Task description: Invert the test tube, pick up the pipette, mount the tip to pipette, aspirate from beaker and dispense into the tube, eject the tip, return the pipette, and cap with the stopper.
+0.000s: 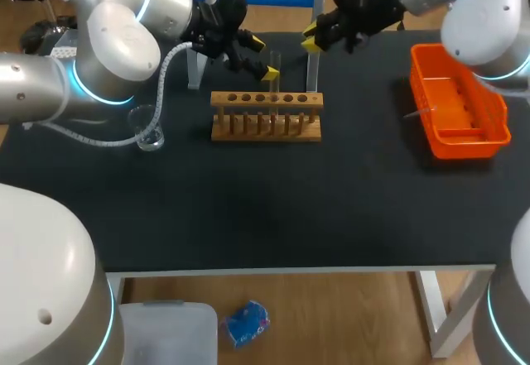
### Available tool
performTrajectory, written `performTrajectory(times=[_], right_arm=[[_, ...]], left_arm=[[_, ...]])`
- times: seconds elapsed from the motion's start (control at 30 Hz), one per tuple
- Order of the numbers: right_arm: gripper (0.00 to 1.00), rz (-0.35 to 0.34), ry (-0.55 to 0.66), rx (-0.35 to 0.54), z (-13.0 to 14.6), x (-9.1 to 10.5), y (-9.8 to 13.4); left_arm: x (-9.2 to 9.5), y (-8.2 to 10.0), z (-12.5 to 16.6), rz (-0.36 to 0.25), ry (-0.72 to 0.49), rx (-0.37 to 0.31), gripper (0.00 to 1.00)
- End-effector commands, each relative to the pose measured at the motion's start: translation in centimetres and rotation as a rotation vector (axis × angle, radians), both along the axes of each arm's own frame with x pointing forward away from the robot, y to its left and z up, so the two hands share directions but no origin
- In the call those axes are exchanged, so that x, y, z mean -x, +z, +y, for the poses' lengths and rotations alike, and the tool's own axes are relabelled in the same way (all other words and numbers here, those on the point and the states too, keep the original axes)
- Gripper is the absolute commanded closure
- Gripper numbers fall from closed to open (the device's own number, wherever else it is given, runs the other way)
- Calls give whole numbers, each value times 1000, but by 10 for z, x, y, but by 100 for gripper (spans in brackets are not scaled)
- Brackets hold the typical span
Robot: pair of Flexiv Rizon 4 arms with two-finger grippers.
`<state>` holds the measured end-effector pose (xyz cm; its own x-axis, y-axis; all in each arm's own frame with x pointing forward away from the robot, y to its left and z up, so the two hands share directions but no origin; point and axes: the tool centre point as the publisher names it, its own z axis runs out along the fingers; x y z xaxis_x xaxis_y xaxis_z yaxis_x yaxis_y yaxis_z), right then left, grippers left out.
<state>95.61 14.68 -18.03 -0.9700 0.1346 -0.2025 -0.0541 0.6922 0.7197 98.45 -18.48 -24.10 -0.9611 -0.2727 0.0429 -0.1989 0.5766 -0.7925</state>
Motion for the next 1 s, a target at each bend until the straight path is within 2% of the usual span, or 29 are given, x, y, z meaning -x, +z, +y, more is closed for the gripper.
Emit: performTrajectory(times=[0.03, 0.5, 1.0], right_arm=[[100, 5, 11, 2, 8, -4, -1], [100, 6, 47, 0, 33, -9, -4], [100, -24, 48, -23, 46, -28, -24]], left_arm=[[-4, 0, -2, 1, 0, -3, 0], [-13, -2, -3, -12, 10, 1, 0], [-12, -2, -3, -19, 11, 0, 0]])
